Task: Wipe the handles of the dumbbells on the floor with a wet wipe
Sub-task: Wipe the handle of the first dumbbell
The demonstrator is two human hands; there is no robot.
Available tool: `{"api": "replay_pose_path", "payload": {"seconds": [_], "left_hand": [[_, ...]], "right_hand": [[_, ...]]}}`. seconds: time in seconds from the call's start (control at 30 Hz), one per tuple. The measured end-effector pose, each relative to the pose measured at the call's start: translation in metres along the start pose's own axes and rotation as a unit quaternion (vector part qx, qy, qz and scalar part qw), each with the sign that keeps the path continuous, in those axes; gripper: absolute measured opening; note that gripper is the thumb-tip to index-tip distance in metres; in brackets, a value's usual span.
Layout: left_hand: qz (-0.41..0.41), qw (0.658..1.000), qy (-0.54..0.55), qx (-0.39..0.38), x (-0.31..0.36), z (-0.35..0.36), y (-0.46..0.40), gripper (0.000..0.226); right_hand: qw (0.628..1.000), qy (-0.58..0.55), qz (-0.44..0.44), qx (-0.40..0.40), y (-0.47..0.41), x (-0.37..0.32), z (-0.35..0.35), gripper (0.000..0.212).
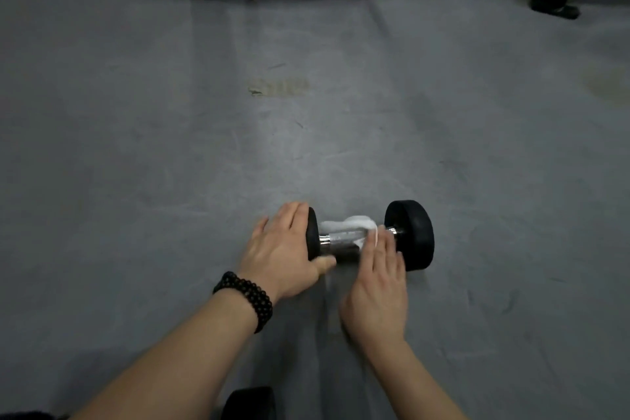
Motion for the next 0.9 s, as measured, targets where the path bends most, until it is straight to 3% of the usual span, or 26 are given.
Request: {"api": "replay_pose_path", "payload": {"seconds": [0.07, 0.17, 0.33, 0.5, 0.67, 0.83, 0.9], "left_hand": [[0.001, 0.999, -0.005, -0.033, 0.0, 0.001, 0.0, 0.12], [0.0, 1.0, -0.014, -0.022, -0.003, 0.003, -0.006, 0.125], [-0.005, 0.999, -0.021, -0.033, -0.005, 0.0, -0.009, 0.132], [-0.011, 0.999, -0.018, -0.036, -0.005, 0.001, -0.011, 0.131], [-0.012, 0.999, -0.013, -0.032, -0.002, -0.002, -0.009, 0.131], [-0.003, 1.0, -0.01, -0.023, -0.003, -0.001, -0.008, 0.128], [-0.002, 1.0, -0.005, -0.031, -0.002, -0.002, -0.007, 0.127]], "right_hand": [[0.998, -0.05, -0.04, -0.018, 0.004, -0.018, 0.001, 0.096], [0.99, -0.024, -0.139, -0.022, 0.009, -0.033, 0.009, 0.091], [0.999, -0.011, 0.029, 0.03, -0.011, 0.001, 0.005, 0.089], [0.987, 0.002, -0.161, -0.015, 0.005, -0.026, 0.017, 0.092], [0.999, -0.007, 0.042, 0.023, -0.008, 0.003, 0.01, 0.101], [0.988, 0.008, -0.154, -0.003, 0.005, -0.026, 0.019, 0.087], [0.995, 0.024, -0.101, 0.011, -0.005, -0.005, 0.016, 0.088]]}}
Point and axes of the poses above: each hand's wrist, its own y-axis away from the middle knuckle, its own z-axis out of the palm, x = y × z, the point moved 2 cm from there along -y, towards the middle knuckle, and after that the axes turned 8 degrees about z, right-handed, at the moved point
